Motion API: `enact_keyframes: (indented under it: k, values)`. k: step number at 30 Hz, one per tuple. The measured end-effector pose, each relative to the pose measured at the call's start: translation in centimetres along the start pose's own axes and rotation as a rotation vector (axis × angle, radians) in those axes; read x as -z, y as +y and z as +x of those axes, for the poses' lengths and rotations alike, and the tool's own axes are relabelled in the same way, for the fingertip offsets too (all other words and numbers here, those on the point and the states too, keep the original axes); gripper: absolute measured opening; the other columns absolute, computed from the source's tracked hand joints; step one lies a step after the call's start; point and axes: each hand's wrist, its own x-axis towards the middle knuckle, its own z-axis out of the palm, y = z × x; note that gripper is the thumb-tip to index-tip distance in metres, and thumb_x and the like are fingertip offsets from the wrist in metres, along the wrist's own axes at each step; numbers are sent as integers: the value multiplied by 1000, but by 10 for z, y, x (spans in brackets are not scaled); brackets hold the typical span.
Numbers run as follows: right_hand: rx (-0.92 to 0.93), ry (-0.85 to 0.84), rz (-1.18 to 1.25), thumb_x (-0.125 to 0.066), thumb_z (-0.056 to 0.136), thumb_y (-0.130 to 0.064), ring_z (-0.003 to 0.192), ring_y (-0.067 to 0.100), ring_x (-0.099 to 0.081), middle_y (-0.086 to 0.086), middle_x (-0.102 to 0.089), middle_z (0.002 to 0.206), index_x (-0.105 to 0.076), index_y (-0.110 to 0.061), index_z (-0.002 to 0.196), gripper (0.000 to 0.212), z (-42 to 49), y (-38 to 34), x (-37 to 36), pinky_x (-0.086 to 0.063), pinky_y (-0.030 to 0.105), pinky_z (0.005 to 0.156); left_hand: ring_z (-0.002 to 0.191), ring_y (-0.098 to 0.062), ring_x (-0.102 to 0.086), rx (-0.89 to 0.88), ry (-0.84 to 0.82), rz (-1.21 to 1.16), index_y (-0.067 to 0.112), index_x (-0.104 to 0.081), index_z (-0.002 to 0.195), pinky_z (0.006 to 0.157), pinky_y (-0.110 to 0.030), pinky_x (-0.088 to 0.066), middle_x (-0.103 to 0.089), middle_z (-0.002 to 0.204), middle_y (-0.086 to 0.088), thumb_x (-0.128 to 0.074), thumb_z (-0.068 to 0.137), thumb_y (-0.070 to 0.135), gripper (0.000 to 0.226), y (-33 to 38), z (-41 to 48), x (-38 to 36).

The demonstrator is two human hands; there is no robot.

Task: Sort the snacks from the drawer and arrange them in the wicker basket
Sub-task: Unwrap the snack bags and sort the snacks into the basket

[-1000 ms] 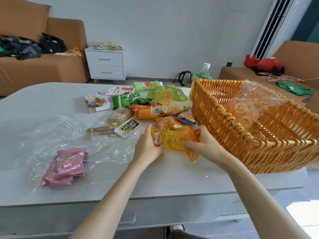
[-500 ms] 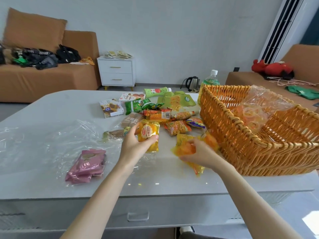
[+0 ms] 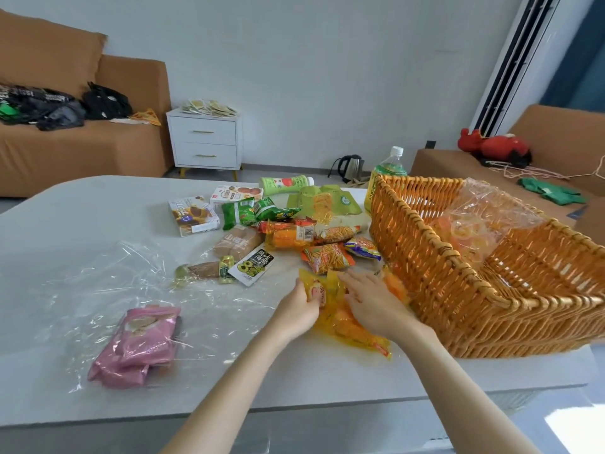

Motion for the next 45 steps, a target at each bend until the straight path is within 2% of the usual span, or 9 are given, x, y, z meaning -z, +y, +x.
enact_keyframes:
  k: [4,7,12,17,23,29,36,40,45]
  values:
    - [-47,140,-36,-33,99,-17,125,26,-49,3,-56,135,-53,-23,133,40,1,2,-5,-45,40,97,128,-29,-46,11,-51,136,5,-33,142,107,-41,-37,-44,143,-16,-34,102,31,48,10,-2,10]
    - [-21,307,-27,-42,95,-18,108,26,-58,2,-66,116,-62,-23,122,34,3,-1,-2,-51,40,80,131,-23,-43,-90,12,169,10,-29,148,105,-32,-34,-38,149,-11,-41,101,28,51,15,-12,30]
    - [12,374,101,-50,93,-18,114,22,-57,2,-59,130,-57,-18,131,39,22,-18,9,-52,41,86,128,-16,-46,-196,163,48,19,-37,144,107,-33,-37,-45,144,1,-47,99,22,46,15,-20,69]
    - [4,202,42,-49,93,-13,139,27,-29,3,-37,152,-43,-22,143,52,63,-28,2,-38,46,106,102,-8,-52,-174,226,41,20,-40,142,77,-21,-42,-49,138,2,-46,99,21,43,1,-10,89]
    - [-34,42,-174,-55,91,-28,136,32,-27,1,-34,150,-30,-31,148,62,96,-33,-9,-32,49,107,116,-21,-56,-66,321,166,17,-45,138,97,-32,-44,-53,137,-3,-52,95,18,44,-27,13,109]
    - [81,157,-183,-66,80,-25,112,28,-42,1,-55,128,-41,-26,132,58,99,-27,-10,-44,39,85,122,-26,-50,-24,270,357,13,-42,141,100,-38,-43,-48,139,-7,-59,91,36,57,-38,41,103]
    - [194,347,164,-66,82,-28,94,21,-52,2,-44,118,-43,-17,123,48,85,-32,14,-49,37,75,123,-30,-47,-18,341,507,12,-45,135,101,-40,-39,-53,129,-13,-69,82,39,64,-39,59,86]
    - [89,568,44,-62,84,-33,107,25,-48,6,-43,121,-44,-21,131,52,105,-18,36,-47,40,83,130,-32,-37,21,313,635,15,-35,143,106,-40,-29,-49,133,-14,-65,81,53,78,-39,64,82]
    - [-16,474,-170,-57,89,-35,124,32,-35,11,-42,135,-42,-29,139,53,140,-5,37,-36,43,98,135,-37,-29,25,284,573,20,-36,143,107,-44,-32,-33,145,-15,-69,81,47,76,-36,62,75]
